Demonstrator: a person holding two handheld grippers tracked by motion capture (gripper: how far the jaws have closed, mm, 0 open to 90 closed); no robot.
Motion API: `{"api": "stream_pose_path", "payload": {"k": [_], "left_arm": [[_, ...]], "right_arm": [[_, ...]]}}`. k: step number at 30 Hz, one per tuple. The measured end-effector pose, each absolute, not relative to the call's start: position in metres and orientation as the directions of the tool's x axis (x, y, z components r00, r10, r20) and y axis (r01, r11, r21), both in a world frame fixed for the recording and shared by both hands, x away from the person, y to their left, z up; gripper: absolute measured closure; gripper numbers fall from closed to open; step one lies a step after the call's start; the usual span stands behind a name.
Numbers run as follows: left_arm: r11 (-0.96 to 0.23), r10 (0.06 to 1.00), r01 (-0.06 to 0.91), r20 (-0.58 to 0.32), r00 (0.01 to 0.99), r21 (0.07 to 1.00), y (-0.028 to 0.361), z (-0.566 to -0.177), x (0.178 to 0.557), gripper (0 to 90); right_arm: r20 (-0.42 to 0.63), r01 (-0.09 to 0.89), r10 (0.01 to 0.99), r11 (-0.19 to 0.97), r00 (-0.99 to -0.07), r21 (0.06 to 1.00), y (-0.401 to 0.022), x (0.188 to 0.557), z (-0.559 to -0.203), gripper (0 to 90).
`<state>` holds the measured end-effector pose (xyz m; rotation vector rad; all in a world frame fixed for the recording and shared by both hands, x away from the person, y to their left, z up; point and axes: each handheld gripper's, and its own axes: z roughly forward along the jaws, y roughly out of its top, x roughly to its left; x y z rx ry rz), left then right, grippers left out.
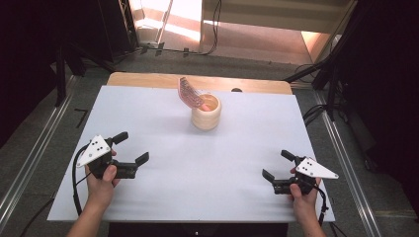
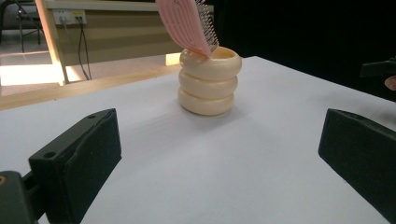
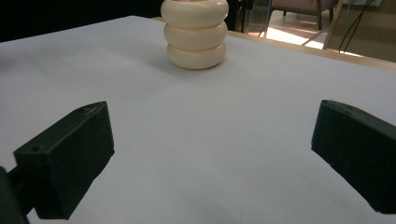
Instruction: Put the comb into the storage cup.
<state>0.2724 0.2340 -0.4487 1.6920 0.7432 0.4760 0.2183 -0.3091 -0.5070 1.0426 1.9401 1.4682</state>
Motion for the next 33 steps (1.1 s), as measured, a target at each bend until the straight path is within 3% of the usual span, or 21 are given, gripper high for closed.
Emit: {"api": "stream_pose_path", "payload": {"k": [33], "left_arm": [[-0.143,0.751,0.252,-0.061,0.657,0.957,0.286,-0.468,0.248,0.0]], "right_arm": [[0.07,0.283,0.809,0.122,-0.583,0.951,-0.31,0.217,-0.506,0.0]]}}
